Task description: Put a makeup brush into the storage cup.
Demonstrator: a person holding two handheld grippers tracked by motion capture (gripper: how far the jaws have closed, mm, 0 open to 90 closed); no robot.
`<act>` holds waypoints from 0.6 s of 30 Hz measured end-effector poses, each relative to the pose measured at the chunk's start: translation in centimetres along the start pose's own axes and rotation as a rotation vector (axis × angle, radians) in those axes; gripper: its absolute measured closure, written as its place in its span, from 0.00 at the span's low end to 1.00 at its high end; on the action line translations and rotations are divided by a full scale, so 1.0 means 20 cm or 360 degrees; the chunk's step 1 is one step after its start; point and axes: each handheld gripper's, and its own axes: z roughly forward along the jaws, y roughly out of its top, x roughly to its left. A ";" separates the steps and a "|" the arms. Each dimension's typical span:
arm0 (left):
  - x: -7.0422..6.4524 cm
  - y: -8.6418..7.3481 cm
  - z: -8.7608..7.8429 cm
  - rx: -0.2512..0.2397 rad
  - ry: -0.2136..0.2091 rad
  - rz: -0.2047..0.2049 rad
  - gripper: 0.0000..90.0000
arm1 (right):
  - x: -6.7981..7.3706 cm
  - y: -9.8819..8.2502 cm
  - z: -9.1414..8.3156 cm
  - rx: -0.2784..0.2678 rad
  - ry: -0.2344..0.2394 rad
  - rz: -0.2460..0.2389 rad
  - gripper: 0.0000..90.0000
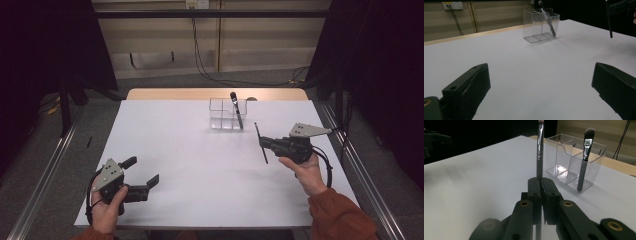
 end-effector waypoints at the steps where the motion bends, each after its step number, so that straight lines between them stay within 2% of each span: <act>1: 0.00 0.00 0.00 0.0000 0.0000 -0.0007 0.02 | 0.00 0.01 0.00 -0.0007 0.0001 0.0000 0.96; 9: -0.01 0.00 0.01 -0.0040 -0.0003 -0.0042 0.02 | -0.04 0.04 0.03 -0.0041 -0.0019 0.0003 0.96; 15: -0.02 0.00 0.02 -0.0043 -0.0010 -0.0031 0.02 | -0.06 0.07 0.06 -0.0046 -0.0028 -0.0008 0.96; 18: -0.02 0.00 0.02 -0.0041 -0.0006 -0.0025 0.02 | -0.07 0.09 0.08 -0.0048 -0.0005 -0.0019 0.96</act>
